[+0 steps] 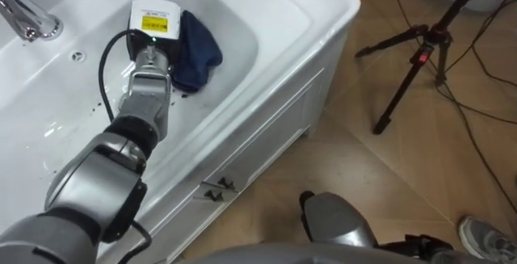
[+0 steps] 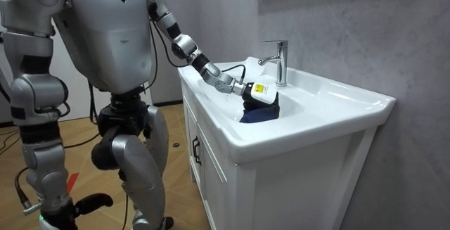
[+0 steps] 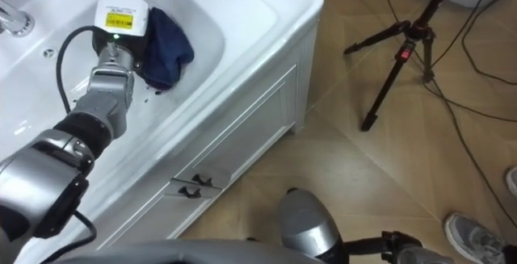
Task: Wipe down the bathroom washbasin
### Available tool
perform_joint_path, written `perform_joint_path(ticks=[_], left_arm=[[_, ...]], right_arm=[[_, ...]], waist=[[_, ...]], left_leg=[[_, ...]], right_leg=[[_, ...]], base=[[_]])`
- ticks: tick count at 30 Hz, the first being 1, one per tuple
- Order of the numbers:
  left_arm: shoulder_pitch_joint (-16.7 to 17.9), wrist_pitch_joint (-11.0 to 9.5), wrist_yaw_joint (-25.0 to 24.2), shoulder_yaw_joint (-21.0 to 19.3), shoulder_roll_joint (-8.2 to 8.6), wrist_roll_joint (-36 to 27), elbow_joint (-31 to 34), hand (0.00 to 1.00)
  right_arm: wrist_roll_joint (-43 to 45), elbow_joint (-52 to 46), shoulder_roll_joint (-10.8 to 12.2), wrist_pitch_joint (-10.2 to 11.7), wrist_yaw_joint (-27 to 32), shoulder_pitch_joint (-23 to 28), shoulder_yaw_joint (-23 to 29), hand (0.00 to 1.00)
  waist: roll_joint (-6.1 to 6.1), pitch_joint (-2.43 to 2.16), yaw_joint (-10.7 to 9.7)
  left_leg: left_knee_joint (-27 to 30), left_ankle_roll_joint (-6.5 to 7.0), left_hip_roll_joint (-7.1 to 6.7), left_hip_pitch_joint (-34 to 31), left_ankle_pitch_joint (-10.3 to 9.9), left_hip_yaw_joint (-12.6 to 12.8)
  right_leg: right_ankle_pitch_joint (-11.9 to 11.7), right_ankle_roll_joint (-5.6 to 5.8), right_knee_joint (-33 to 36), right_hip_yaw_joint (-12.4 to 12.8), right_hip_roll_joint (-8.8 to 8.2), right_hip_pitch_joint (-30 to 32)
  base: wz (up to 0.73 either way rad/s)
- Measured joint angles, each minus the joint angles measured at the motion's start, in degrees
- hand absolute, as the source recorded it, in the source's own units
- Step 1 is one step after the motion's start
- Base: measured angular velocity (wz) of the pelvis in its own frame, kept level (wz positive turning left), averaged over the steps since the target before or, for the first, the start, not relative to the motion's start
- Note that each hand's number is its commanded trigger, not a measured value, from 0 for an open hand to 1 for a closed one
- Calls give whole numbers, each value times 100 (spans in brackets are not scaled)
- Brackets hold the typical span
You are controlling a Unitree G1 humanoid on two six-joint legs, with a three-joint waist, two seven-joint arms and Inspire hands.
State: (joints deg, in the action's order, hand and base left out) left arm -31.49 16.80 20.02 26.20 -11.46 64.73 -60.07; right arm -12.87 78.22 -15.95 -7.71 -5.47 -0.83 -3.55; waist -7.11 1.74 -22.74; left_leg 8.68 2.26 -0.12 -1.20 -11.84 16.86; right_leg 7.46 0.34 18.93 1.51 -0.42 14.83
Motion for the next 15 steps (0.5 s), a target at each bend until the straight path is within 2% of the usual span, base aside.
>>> perform_joint_path(ticks=[1, 4, 7, 11, 15], left_arm=[[168, 10, -43, 0, -23, 6, 70, 100], [534, 82, -117, 7, -19, 5, 251, 100], [742, 86, -176, 1, -11, 90, 268, 100], [885, 104, -219, -29, -4, 108, 279, 100], [1092, 180, -220, -30, -44, 106, 382, 100]], right_arm=[[0, -6, 8, -13, 11, 10, 57, 0], [-22, -21, 19, -65, 71, -52, 100, 0], [8, -12, 51, -65, 200, -83, 106, 0], [30, -46, 83, -118, 386, -114, 251, 0], [28, -51, 103, -237, 546, -142, 374, 0]], waist=[[-20, -41, -20], [42, -51, -18], [147, -94, -3], [178, -94, 111], [185, -98, 121]], left_leg=[[0, -2, 1, 12, 2, -17], [17, -4, -4, 159, 3, -31], [60, -3, 8, 209, 2, -55], [19, 3, 9, 250, -9, -75], [-1, -18, 35, 322, -13, -107]], right_leg=[[1, 0, -14, -6, -1, -21], [38, 0, 1, 22, -8, -156], [112, 17, 99, -12, -47, -200], [103, 34, 88, -22, -37, -247], [72, 39, 51, -31, -4, -334]], base=[[5], [1], [5], [-1], [0]])
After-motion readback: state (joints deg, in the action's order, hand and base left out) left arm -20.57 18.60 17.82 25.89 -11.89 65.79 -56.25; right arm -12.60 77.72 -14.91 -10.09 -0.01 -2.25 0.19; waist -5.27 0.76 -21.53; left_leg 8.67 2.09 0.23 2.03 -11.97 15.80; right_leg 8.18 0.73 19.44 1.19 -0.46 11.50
